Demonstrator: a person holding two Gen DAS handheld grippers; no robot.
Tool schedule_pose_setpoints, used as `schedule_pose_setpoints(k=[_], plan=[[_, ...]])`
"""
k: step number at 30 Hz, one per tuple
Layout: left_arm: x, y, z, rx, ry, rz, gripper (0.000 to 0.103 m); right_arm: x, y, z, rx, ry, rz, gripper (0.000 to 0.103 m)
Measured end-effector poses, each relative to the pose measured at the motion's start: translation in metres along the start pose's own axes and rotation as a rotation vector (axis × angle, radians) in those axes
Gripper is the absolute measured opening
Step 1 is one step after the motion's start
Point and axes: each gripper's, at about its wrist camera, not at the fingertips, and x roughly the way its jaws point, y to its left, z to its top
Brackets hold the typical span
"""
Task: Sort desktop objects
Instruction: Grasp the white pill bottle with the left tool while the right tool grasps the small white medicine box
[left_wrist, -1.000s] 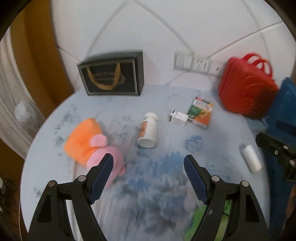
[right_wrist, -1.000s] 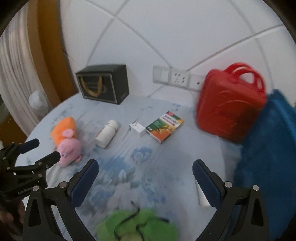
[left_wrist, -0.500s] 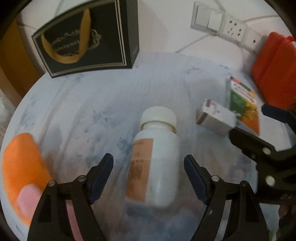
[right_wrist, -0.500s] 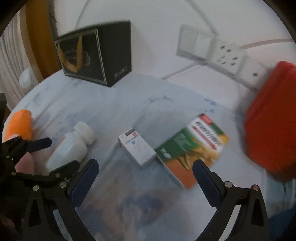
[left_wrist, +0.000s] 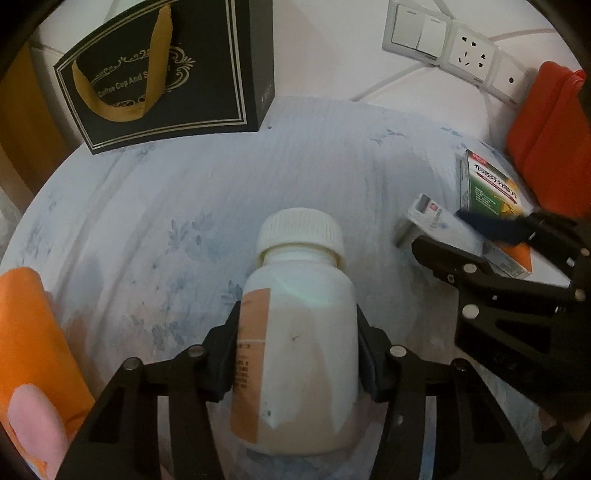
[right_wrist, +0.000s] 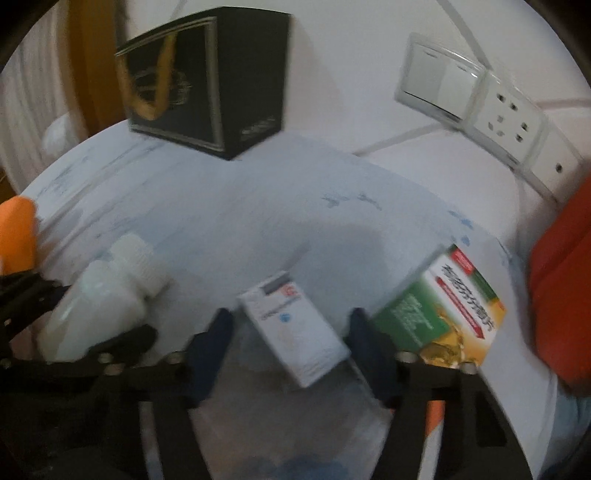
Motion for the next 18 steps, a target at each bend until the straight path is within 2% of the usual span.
schedule_pose_setpoints(k=[1, 9, 18], plan=[[0.0, 0.0, -0.001, -0.001, 0.0, -0.002, 0.052, 0.003, 0.002, -0.001, 0.006, 0.02, 0.029, 0.032], [-0.005, 0.005, -0.002, -0.019, -0.011, -0.005, 0.052, 0.005, 0.008, -0.006, 0.019, 0.026, 0.019, 0.031], [-0.054, -0.003, -0.006, -0.008, -0.083, 0.013, 0.052, -0.059, 0.013, -0.005, 0.037, -0.046, 0.002, 0.031]])
